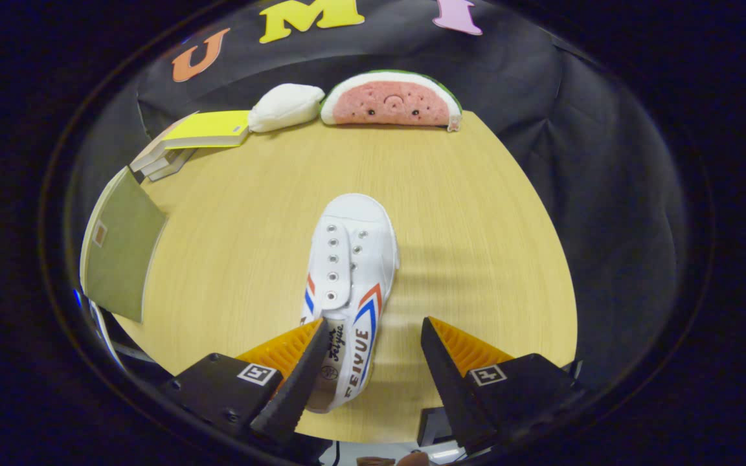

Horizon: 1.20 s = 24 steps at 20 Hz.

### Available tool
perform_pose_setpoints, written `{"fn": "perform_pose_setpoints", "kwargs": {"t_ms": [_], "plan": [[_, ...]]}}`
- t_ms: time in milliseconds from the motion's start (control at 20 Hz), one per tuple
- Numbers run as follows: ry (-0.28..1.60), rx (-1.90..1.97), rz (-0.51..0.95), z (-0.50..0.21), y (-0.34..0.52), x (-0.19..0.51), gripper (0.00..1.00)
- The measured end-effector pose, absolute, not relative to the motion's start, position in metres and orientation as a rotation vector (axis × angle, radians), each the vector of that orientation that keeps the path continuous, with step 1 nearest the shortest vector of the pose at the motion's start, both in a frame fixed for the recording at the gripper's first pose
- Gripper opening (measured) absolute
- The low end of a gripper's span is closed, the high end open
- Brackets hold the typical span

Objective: Open the storage box then place both shoes into the box .Put the left shoe in first, then the right shoe, with the right side of both shoes facing outward in a uniform manner.

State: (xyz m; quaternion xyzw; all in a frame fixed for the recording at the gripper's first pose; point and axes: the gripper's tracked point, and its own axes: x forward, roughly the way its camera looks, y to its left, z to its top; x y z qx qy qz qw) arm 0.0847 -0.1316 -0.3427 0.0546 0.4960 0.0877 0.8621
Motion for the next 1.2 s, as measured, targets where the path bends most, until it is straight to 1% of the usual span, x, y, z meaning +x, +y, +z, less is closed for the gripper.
{"fn": "perform_pose_setpoints", "kwargs": {"t_ms": [300,550,600,750,900,950,1050,1100,1200], "plan": [[1.087,0.146,0.222,-0.358,-0.129,0.099,0.92],[1.117,0.201,0.293,-0.357,-0.120,0.099,0.82],[1.120,0.219,0.304,-0.355,-0.117,0.098,0.77],[1.129,0.245,0.317,-0.355,-0.112,0.097,0.50],[1.133,0.259,0.310,-0.353,-0.116,0.097,0.37],[1.134,0.267,0.310,-0.353,-0.117,0.099,0.29],[1.137,0.275,0.306,-0.353,-0.118,0.098,0.21],[1.135,0.282,0.301,-0.352,-0.119,0.098,0.18],[1.149,0.321,0.297,-0.349,-0.118,0.095,0.08]]}}
